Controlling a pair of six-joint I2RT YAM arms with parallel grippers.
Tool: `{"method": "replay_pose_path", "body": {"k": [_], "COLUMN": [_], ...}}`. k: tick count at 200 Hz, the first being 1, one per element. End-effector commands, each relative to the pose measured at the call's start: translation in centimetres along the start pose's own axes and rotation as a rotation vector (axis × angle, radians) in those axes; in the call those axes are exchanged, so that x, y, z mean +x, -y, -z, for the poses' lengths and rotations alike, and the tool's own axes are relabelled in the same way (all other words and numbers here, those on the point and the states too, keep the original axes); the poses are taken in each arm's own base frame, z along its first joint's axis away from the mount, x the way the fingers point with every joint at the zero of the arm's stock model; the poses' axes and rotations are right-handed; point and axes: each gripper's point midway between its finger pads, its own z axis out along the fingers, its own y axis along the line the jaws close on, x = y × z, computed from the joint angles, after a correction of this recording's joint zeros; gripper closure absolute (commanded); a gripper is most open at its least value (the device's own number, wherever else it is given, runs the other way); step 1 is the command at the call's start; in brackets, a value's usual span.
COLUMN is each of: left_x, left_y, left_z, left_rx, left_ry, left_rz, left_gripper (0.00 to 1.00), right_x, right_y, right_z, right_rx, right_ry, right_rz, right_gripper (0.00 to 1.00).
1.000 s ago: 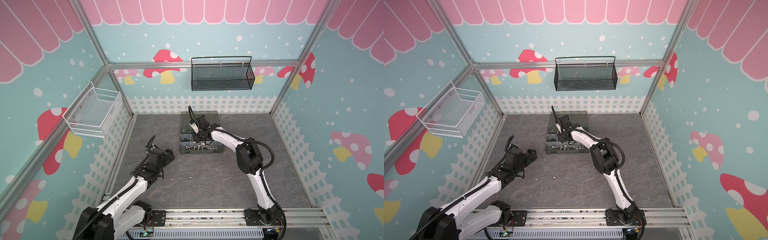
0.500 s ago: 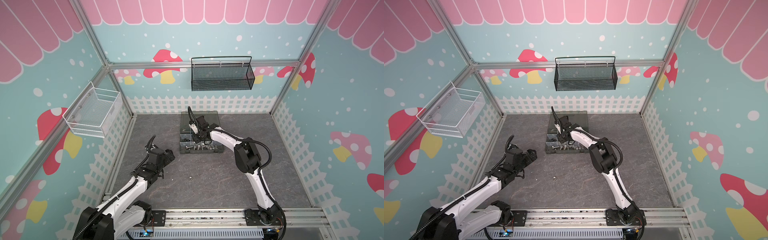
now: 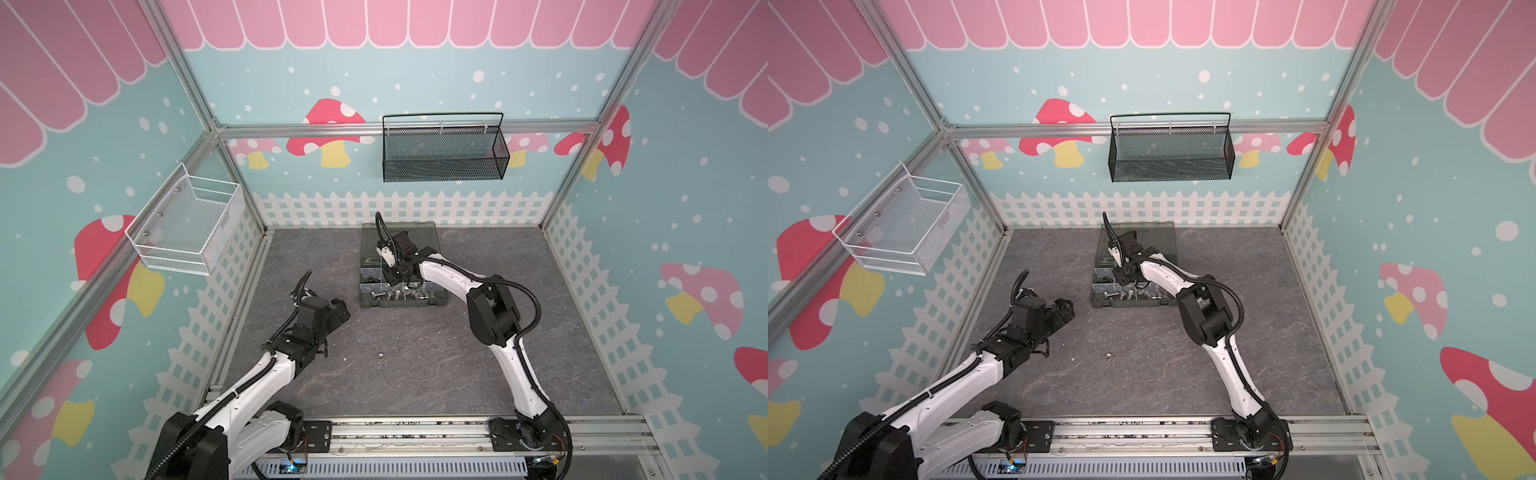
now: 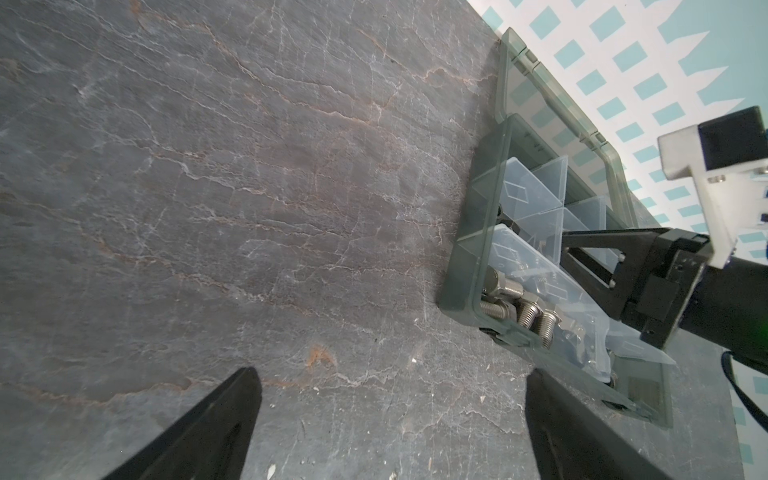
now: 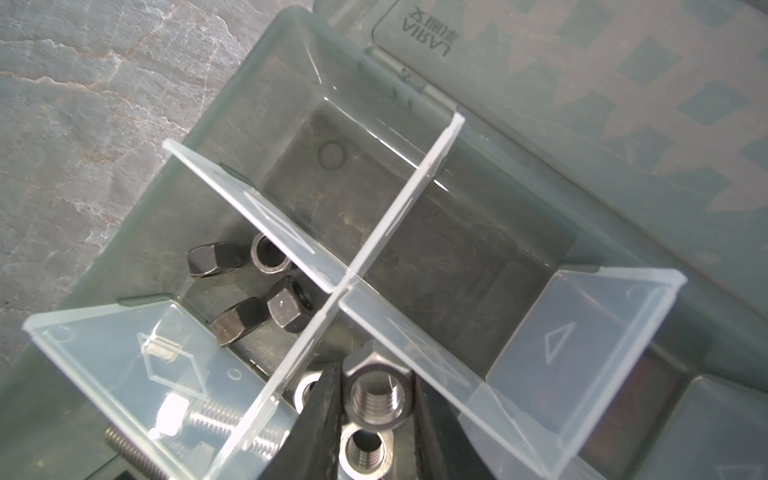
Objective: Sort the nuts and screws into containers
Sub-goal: 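Open the right gripper to release the nut among the silver nuts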
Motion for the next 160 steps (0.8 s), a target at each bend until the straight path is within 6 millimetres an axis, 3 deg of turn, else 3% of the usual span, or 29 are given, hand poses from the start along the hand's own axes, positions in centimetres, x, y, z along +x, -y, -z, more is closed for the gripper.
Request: {"method": "replay_pose_path", "body": {"k": [1, 67, 160], "left_x": [-0.8, -0.8, -0.7], "left_y": [0.7, 0.7, 0.6], "left_z": [0.1, 0.1, 0.1], "left_rx": [0.017, 0.019, 0.017], "left_ry": [0.016, 0.017, 0.016], "left_rz": [0.017, 0.018, 0.019], "left_gripper": [0.0, 0.0, 0.0], "right_x": [0.6, -0.8, -4.4], "right_y": [-0.3, -0.2, -1.4], "right_z": [-0.7, 0.7, 7.4], "right_rx": [-0.02, -0.011, 0.029], "right_ry": [-0.029, -0.005, 0.103], "right_rz": [0.021, 0.042, 0.093], "right_gripper": [0.68, 0.66, 0.64]}}
